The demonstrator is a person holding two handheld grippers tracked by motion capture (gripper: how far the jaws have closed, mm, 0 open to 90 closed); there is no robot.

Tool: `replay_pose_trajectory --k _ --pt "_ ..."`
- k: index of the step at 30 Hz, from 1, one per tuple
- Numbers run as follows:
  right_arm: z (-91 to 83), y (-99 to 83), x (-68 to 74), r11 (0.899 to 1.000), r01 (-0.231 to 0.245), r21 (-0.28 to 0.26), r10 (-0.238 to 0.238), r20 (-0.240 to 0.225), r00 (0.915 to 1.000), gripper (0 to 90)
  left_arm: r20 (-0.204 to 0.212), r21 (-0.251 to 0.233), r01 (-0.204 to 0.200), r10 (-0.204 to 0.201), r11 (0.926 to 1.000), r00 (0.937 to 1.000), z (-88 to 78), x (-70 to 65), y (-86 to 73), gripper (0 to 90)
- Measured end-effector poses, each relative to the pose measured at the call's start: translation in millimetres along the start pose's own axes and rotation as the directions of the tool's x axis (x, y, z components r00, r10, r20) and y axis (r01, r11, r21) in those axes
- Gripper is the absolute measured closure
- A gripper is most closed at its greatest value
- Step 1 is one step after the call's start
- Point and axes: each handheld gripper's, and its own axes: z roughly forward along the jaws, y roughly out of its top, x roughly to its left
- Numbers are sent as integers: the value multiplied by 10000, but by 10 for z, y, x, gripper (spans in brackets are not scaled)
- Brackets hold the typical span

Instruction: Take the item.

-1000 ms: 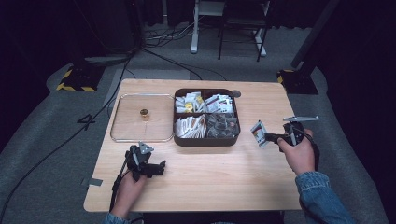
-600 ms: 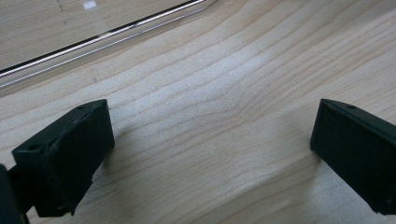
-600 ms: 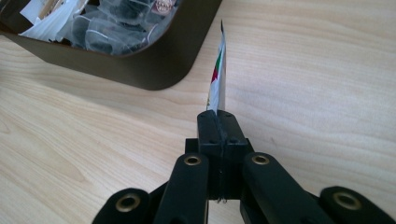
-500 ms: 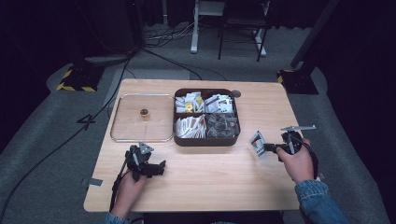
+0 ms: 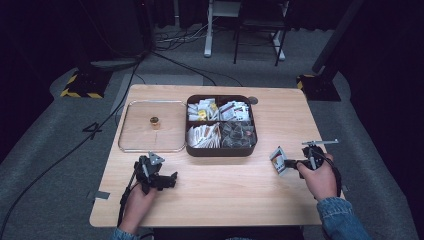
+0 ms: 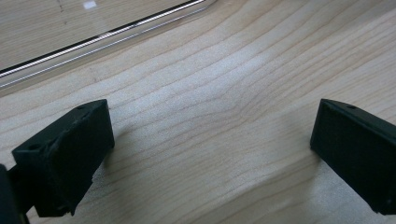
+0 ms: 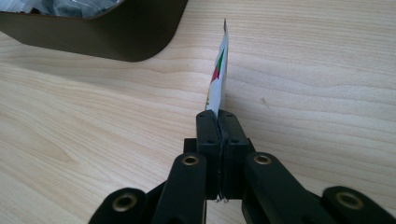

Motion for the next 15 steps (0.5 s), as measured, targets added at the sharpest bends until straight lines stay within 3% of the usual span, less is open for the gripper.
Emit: replay_pose_trajectory --k 10,15 --pt "11 -36 -78 9997 -233 55 232 213 9995 840 -3 -3 -4 4 10000 10000 0 0 0 0" --pt "42 -69 -124 9995 136 -286 -118 604 9981 616 -8 4 -6 6 10000 10000 -1 0 0 0"
